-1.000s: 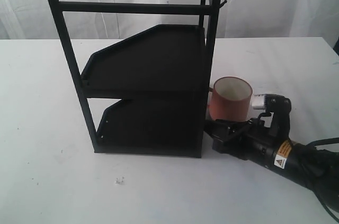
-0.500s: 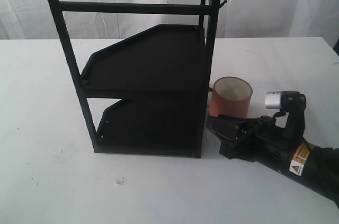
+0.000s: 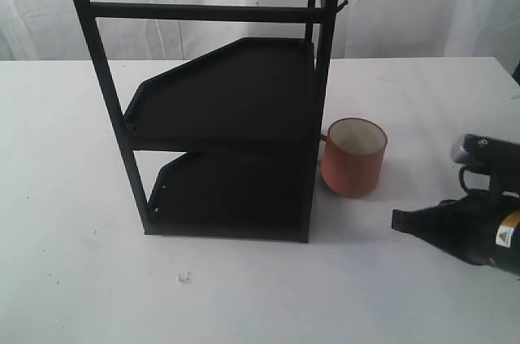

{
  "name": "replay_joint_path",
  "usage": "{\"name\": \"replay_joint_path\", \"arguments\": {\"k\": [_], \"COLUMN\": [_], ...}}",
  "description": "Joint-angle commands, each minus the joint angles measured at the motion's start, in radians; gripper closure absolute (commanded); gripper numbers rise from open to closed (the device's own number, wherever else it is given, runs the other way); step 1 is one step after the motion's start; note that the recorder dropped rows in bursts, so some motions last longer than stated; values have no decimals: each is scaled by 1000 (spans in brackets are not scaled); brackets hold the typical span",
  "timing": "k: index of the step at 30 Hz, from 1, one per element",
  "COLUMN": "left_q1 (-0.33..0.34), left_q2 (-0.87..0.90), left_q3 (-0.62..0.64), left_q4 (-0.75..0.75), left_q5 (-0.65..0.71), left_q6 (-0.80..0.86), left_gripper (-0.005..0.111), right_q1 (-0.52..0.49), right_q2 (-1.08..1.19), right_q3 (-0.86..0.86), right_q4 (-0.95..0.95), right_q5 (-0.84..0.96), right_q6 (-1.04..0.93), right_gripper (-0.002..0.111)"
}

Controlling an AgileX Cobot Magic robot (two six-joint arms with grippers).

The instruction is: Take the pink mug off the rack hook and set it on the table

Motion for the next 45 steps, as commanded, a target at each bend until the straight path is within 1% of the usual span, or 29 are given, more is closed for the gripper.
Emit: {"name": "replay_joint_path", "arguments": {"k": [1,3,4,5,6,7,10,13,15,18,20,23,27,29,30,31,33,37,40,42,43,45], "left_q1": [-7,-7,-7,-7,-7,-7,-7,-7,-7,-7,-7,-7,-7,-7,-7,-7,-7,-7,-7,-7,-7,-7], "left_q2": [-4,-4,-4,-4,-4,-4,-4,-4,-4,-4,-4,-4,-4,-4,-4,-4,-4,-4,-4,-4,-4,-4], "left_q3": [3,3,3,3,3,3,3,3,3,3,3,3,3,3,3,3,3,3,3,3,3,3], "left_q4": [2,2,2,2,2,2,2,2,2,2,2,2,2,2,2,2,2,2,2,2,2,2], "left_q5": [0,0,0,0,0,0,0,0,0,0,0,0,0,0,0,0,0,0,0,0,0,0], "left_q6": [0,0,0,0,0,0,0,0,0,0,0,0,0,0,0,0,0,0,0,0,0,0], "left_gripper": [107,107,107,107,107,107,107,107,107,107,107,107,107,107,107,107,107,107,107,107,107,107], "right_q1": [0,0,0,0,0,0,0,0,0,0,0,0,0,0,0,0,0,0,0,-3,-22,-90], "right_q2": [-80,-102,-103,-103,-113,-123,-189,-292,-373,-490,-567,-662,-748,-775,-779,-785,-784,-784,-784,-789,-794,-818], "right_q3": [-202,-318,-400,-455,-509,-531,-535,-488,-442,-346,-258,-173,-139,-139,-139,-139,-139,-139,-139,-139,-139,-139], "right_q4": [-15,-15,-15,-23,-52,-76,-85,-43,20,168,181,158,170,170,170,170,158,164,164,148,131,15], "right_q5": [400,634,840,979,1125,1187,1236,1218,1176,1128,1028,904,753,604,521,379,155,-321,-564,-627,-622,-568], "right_q6": [-62,-214,-326,-393,-407,-395,-336,-291,-267,-244,-248,-227,-223,-223,-223,-223,-240,-384,-503,-519,-515,-510], "right_gripper": [108,108,108,108,108,108,108,108,108,108,108,108,108,108,108,108,108,108,108,108,108,108]}}
